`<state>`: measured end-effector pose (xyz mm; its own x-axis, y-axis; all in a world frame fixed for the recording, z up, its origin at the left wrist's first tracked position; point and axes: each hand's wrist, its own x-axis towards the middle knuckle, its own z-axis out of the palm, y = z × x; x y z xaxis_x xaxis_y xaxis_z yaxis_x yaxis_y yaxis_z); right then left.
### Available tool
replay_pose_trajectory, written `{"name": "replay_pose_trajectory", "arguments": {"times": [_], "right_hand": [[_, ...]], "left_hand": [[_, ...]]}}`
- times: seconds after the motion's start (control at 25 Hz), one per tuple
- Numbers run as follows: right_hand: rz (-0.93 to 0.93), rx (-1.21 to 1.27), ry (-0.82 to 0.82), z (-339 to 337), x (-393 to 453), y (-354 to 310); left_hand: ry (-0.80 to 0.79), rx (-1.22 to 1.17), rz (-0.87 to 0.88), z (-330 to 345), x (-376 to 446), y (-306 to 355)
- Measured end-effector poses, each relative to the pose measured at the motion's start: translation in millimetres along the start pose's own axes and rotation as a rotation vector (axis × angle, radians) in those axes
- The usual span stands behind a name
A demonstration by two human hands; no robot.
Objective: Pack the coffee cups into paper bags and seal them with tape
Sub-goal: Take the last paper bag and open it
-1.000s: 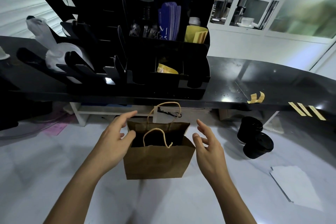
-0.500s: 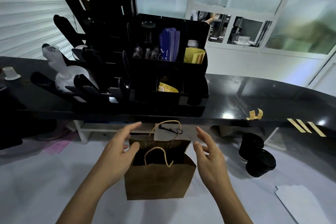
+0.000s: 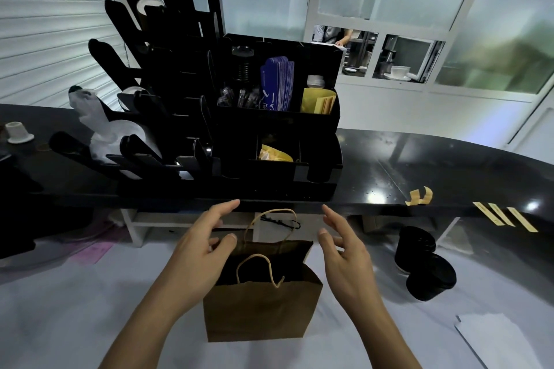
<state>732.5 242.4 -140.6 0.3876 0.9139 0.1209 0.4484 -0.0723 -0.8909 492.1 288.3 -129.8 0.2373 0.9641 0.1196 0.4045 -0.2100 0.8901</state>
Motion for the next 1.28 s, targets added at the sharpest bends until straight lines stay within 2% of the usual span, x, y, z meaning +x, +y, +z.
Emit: {"name": "replay_pose_trajectory", "arguments": {"times": [0.44,0.96,1.28], "right_hand": [[0.010,0.005,0.058,-9.3,-9.0,1.3],[0.047,0.024,0.176,-36.4,-23.2,13.8],[-0.031,0.056,0.119,-47.7,0.0,-1.9]], "left_hand": [[-0.035,0.004,0.065,4.2,-2.1,25.4],[-0.162,-0.005,0.150,28.4,0.6,46.7],[-0.076,-0.006,0.192,23.6,7.5,69.9]]}}
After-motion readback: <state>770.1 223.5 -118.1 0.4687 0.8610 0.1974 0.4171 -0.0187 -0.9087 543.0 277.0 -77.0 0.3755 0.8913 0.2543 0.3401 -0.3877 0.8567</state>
